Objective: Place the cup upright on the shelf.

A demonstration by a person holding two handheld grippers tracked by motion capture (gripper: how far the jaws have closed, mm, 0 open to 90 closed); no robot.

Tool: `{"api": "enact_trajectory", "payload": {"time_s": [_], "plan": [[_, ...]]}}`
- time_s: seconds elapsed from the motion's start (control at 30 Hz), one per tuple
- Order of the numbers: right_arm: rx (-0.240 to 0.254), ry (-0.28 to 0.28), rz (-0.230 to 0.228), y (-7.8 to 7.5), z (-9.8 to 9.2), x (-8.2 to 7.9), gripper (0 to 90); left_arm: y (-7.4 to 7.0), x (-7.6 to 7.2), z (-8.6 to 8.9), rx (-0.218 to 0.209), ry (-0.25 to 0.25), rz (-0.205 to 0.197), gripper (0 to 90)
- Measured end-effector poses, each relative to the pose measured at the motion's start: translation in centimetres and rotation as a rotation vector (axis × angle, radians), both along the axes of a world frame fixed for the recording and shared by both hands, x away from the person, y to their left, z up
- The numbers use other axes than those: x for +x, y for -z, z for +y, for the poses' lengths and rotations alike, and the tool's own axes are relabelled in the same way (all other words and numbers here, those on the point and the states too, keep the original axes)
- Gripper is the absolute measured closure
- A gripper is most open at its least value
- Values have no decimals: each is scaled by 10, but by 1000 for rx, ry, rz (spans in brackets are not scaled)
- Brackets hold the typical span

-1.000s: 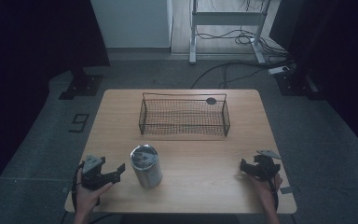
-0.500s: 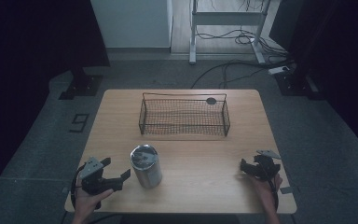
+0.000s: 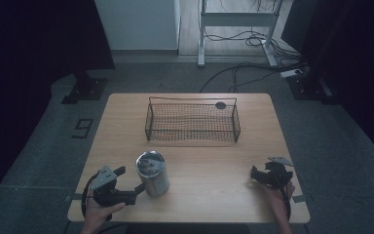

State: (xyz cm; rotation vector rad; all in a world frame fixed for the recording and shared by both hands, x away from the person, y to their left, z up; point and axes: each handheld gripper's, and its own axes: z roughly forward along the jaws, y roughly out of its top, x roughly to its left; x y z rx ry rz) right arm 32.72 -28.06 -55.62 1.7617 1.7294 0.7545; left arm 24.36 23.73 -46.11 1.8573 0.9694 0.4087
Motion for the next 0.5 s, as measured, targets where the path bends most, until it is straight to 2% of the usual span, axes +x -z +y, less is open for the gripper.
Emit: {"api": "enact_trajectory", "payload": {"time_s": [0.13, 0.5], "plan": [[0, 0, 0, 0, 0, 0, 43, 3, 1, -10, 14, 28, 3, 6], [0, 0, 0, 0, 0, 0, 44, 10, 8, -29, 19, 48, 12, 1]]}}
